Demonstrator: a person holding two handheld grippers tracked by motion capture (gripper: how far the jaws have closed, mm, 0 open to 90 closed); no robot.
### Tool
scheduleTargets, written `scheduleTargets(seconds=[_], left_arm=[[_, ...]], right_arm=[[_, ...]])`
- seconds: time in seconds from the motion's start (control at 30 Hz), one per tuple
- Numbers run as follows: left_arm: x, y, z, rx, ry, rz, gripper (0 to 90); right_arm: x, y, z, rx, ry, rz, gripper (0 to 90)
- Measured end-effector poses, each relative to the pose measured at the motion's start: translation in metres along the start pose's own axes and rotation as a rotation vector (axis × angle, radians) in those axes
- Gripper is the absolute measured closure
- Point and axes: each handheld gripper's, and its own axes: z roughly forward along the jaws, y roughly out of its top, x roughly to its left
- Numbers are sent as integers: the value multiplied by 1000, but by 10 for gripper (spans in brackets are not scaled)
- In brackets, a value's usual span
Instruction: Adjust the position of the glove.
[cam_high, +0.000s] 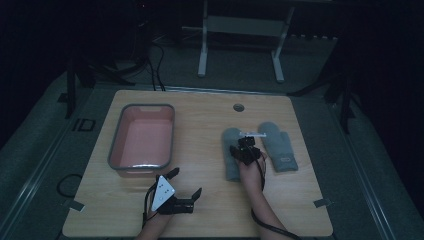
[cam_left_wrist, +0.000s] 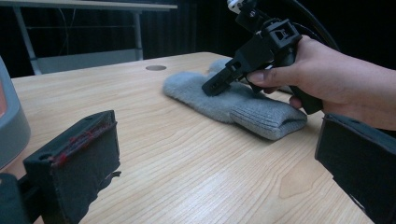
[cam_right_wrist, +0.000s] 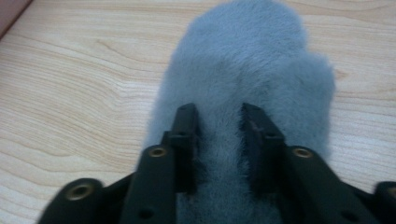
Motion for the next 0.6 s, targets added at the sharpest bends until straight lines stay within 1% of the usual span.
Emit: scheduleTargets(seconds=[0.03,0.07,0.1,0.13,0.17,0.2,0.27,0.3,0.33,0.4,0.47,0.5,0.53,0.6], left_arm=[[0,0,0,0,0,-1,1],[0,0,0,0,0,-2,2],[0,0,0,0,0,-3,1],[0,0,0,0,0,-4,2],[0,0,0,-1,0,-5,2],[0,0,0,-1,0,-5,2],[0,0,0,-2,0,-3,1],[0,0,0,-3,-1,-2,2],[0,0,0,-2,-1,-1,1],[0,0,0,-2,-1,0,1],[0,0,0,-2,0,-1,2],[0,0,0,-3,1,-3,1],[0,0,0,-3,1,-3,2],[0,0,0,-3,1,-5,1]], right_arm=[[0,0,-1,-4,7,6,563],[-1,1,-1,-7,15,3,544],[-1,2,-3,-9,27,-2,482],[-1,3,-5,-14,34,-1,441],[-2,5,-8,-24,45,-8,429],[-3,8,-14,-33,62,-6,395],[-7,13,-23,-63,66,-8,346],[-10,18,-30,-77,73,-6,303],[-13,20,-34,-87,77,-5,295],[-23,26,-46,-110,83,-3,267],[-33,30,-56,-127,74,-21,273],[-37,31,-60,-132,64,-35,305],[-45,33,-65,-137,47,-43,356],[-57,34,-69,-126,35,-52,365]])
